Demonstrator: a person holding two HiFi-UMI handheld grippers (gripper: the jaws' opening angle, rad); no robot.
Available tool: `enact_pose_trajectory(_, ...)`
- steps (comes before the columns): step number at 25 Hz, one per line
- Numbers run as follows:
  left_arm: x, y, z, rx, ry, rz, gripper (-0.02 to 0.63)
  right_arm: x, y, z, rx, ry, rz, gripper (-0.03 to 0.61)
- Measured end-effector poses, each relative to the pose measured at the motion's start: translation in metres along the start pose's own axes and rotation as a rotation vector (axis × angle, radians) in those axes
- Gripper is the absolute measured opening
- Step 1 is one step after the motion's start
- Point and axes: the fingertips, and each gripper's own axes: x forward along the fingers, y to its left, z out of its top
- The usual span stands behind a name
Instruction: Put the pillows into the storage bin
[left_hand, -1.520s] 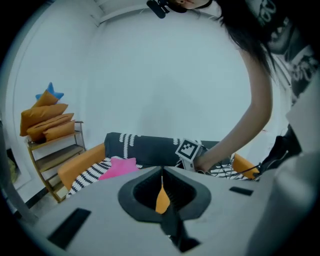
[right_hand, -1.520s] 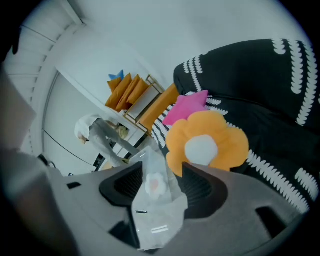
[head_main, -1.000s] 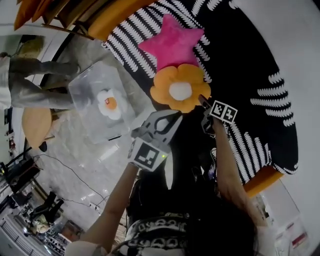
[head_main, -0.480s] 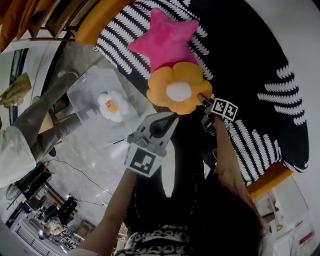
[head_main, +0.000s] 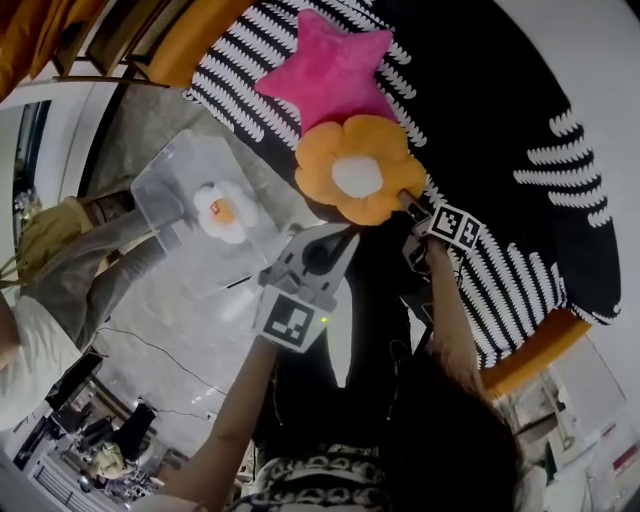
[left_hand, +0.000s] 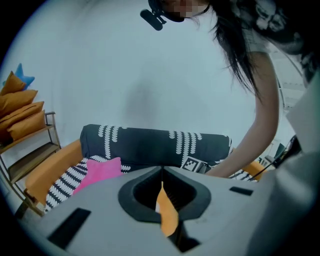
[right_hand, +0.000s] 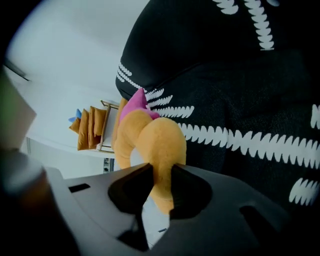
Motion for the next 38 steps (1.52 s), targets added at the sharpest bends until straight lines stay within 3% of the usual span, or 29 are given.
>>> enact_pose_trajectory(6, -0.069, 0.020, -0.018, -0.008, -0.026, 0.064, 0.005, -0.021, 0.077, -0.038, -0.054, -0.025, 0.114, 0.059)
enact_pose_trajectory(13, -0.175, 0.054, -0.065, -0.044, -0.016, 0.156, 0.005, -0.012, 0.213, -0.097, -0.194, 0.009, 0.309, 0.041)
enact_pose_trajectory(17, -0.238, 0.080, -0.110, -0.087, -0.012, 0.223, 0.005, 0.024, 0.291, -0.153, -0.242, 0.064, 0.428, 0.040)
enact_pose_trajectory(24, -0.333, 0.120, -0.160, -0.188, -0.018, 0.417, 0.005, 0.134, 0.407, -0.255, -0.274, 0.240, 0.615, 0.038)
enact_pose_trajectory(27, -0.362, 0.126, -0.179, -0.208, -0.005, 0.450, 0.005, 0.185, 0.413, -0.304, -0.189, 0.337, 0.510, 0.054)
enact_pose_trajectory(30, -0.381, 0.132, -0.201, -0.226, 0.015, 0.466, 0.005, 0.232, 0.405, -0.339, -0.181, 0.414, 0.471, 0.139)
enact_pose_trajectory(31, -0.386, 0.134, -0.206, -0.231, 0.019, 0.466, 0.005, 0.240, 0.403, -0.343, -0.201, 0.420, 0.466, 0.199)
enact_pose_trajectory(38, -0.391, 0.143, -0.211, -0.228, 0.017, 0.428, 0.005, 0.227, 0.387, -0.329, -0.344, 0.378, 0.400, 0.248)
